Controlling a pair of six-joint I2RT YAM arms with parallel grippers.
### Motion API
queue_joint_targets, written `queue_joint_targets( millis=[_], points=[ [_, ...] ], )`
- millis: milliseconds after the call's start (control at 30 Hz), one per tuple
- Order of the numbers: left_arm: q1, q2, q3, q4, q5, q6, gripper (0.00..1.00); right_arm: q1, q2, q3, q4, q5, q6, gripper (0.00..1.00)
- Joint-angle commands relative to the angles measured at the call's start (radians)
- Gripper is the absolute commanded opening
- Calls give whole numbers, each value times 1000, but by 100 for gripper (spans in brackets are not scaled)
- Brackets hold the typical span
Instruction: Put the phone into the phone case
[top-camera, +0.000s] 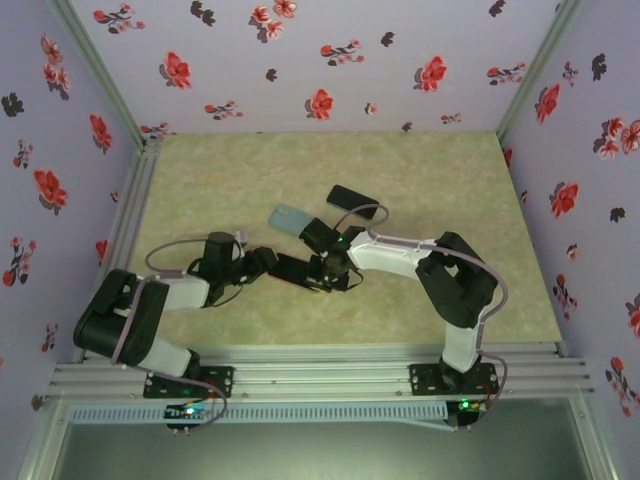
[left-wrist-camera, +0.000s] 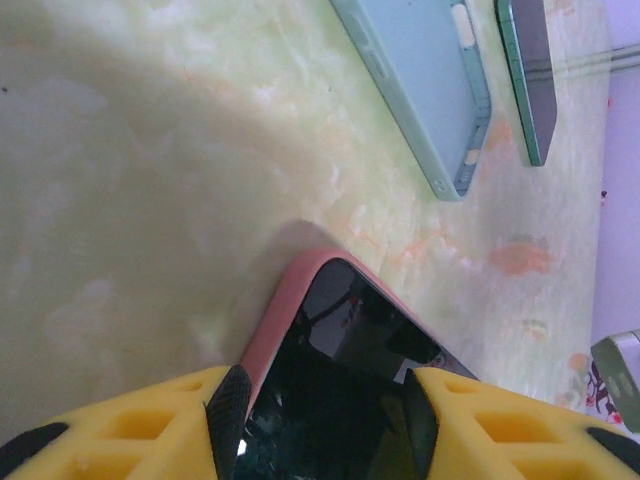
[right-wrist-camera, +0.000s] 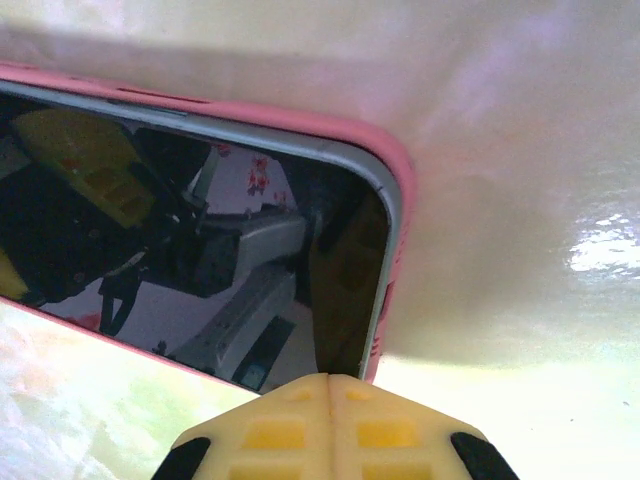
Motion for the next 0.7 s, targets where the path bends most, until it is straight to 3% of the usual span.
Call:
queue_joint_targets(
  millis=[0, 367, 667],
  points=[
    [-11, -93, 18, -90, -35, 77, 50, 42, 69, -66, 112, 71, -35, 0],
    [-11, -284, -2, -257, -86, 107, 51, 12, -136, -70, 80, 133, -94, 0],
    [-19, -288, 17, -308, -88, 129, 51, -43, -222, -90, 104, 128, -153, 0]
  ],
)
